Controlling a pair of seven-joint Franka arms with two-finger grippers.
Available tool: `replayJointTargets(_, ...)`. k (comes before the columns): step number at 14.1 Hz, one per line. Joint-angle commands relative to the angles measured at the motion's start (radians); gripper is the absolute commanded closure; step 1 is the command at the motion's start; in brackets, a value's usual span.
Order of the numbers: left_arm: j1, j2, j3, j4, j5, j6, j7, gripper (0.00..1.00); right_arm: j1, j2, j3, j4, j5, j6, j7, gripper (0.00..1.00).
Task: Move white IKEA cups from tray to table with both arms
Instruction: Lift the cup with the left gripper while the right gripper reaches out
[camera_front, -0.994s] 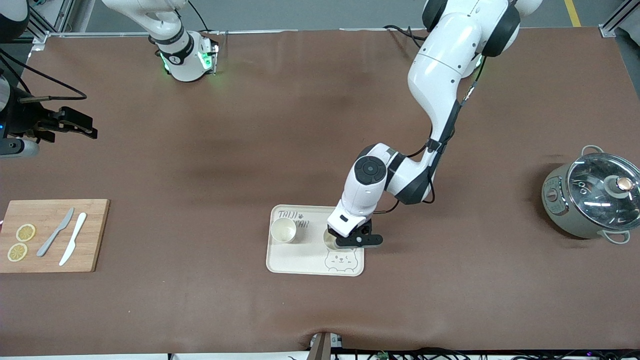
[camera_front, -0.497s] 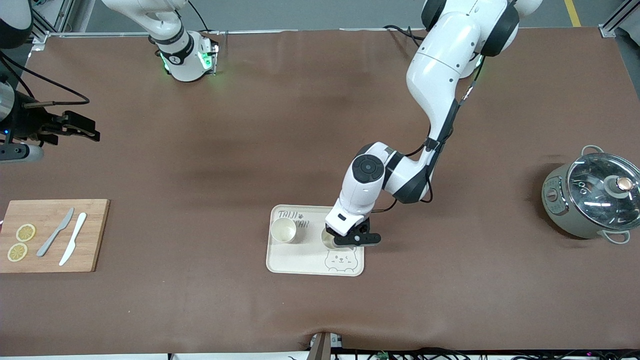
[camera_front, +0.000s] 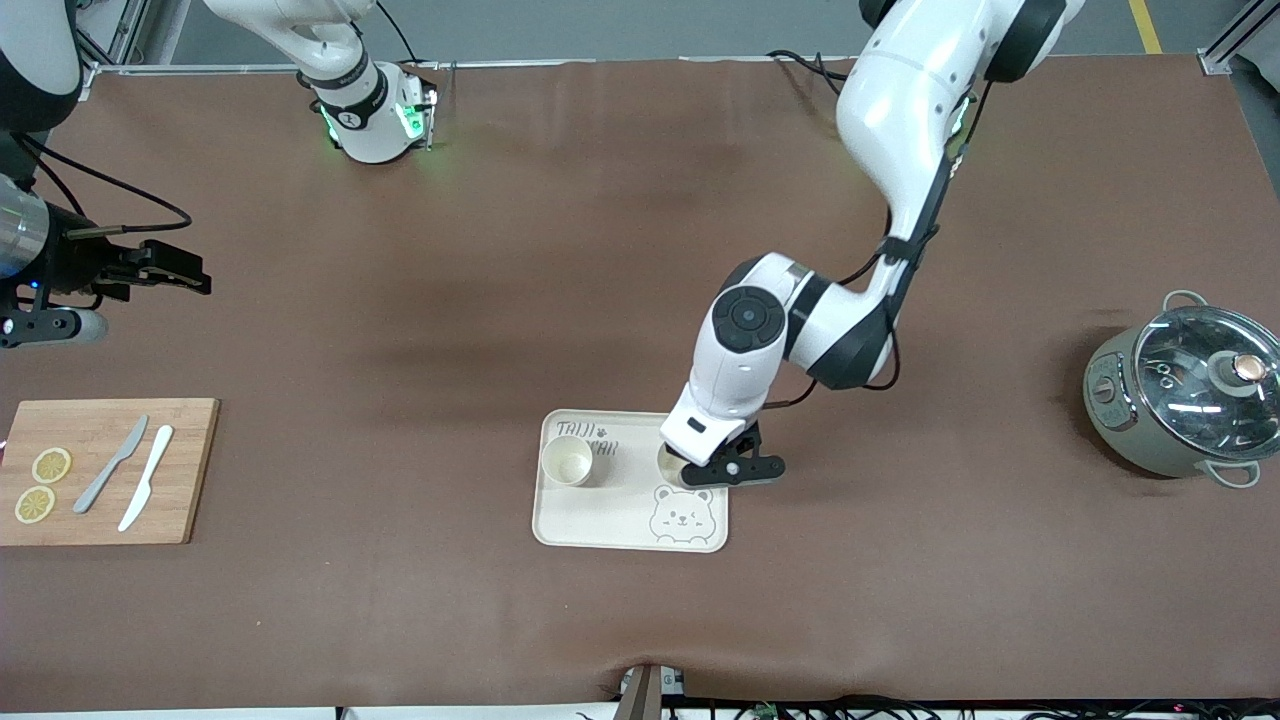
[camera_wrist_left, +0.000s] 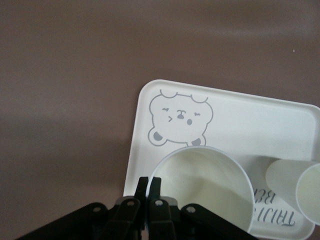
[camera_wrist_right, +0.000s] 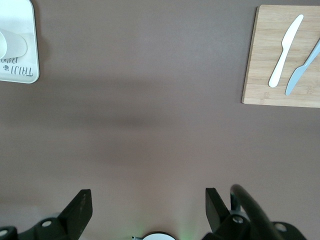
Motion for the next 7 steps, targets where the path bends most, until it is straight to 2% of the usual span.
replayJointTargets(1,0.02,-0.167,-0.001,-0.049,0.004,-0.179,0.041,1.0,-0.004,0.041,0.003,0.034,0.015,-0.004,0.002,0.0)
replayJointTargets(5,0.116,-0.305,-0.001,-0.06,-0.066,-0.397,0.236,1.0,0.005,0.069,0.003,0.029,0.023,0.002,0.011,0.0)
replayJointTargets(7,0.181,-0.362,-0.001,-0.083,-0.08,-0.459,0.349,1.0,0.017,0.086,0.004,0.029,0.037,0.005,0.012,0.0)
